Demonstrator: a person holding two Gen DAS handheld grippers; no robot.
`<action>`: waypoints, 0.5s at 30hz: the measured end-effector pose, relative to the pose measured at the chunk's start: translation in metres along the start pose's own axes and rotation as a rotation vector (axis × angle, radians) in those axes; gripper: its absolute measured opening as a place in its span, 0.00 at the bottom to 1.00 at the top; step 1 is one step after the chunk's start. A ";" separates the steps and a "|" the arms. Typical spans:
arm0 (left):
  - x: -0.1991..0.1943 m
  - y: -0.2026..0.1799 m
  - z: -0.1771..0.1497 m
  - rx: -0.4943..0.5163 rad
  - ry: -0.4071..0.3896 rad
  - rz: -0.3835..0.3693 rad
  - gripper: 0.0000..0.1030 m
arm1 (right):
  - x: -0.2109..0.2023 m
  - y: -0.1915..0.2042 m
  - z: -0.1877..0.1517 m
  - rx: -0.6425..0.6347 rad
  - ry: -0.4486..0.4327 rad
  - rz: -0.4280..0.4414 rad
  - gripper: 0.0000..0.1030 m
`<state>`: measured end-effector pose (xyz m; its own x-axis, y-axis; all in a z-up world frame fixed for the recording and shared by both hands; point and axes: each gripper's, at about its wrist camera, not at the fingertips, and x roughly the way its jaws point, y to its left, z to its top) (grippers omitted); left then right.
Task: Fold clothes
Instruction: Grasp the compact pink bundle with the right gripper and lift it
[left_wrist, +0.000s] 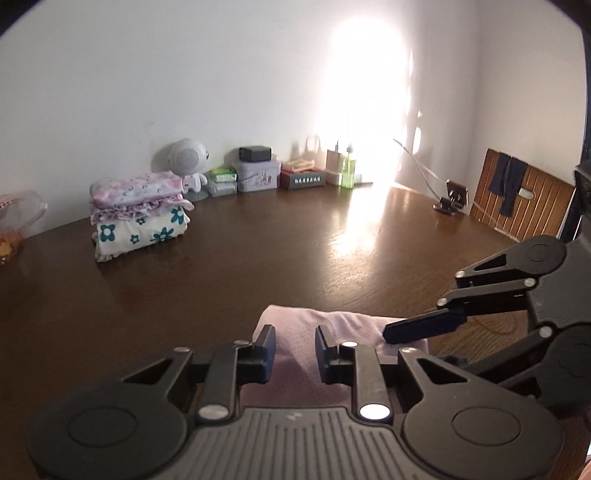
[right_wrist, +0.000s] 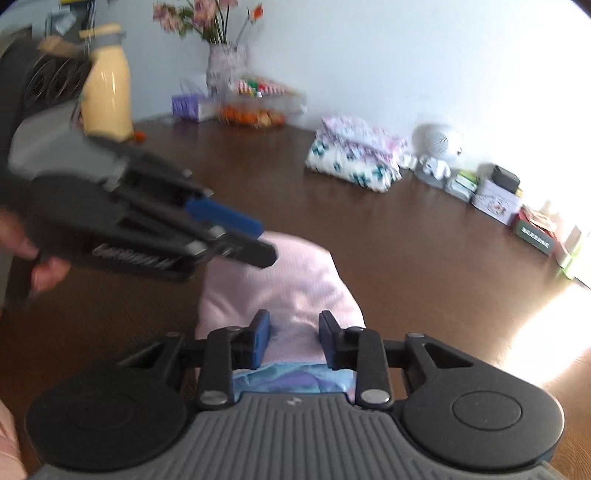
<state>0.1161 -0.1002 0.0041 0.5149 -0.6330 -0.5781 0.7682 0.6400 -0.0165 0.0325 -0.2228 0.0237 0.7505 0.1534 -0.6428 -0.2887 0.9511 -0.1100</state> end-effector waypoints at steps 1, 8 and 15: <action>0.007 0.003 -0.003 -0.006 0.021 0.000 0.20 | 0.000 -0.001 -0.005 0.014 -0.002 0.001 0.28; 0.027 0.023 -0.018 -0.098 0.068 -0.057 0.20 | 0.002 -0.004 -0.031 0.100 -0.070 0.000 0.30; 0.004 0.037 -0.013 -0.174 0.008 -0.015 0.35 | -0.011 -0.016 -0.031 0.173 -0.116 0.015 0.48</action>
<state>0.1413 -0.0733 -0.0093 0.5004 -0.6402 -0.5829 0.6982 0.6965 -0.1657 0.0104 -0.2477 0.0085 0.8135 0.1880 -0.5504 -0.2009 0.9789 0.0374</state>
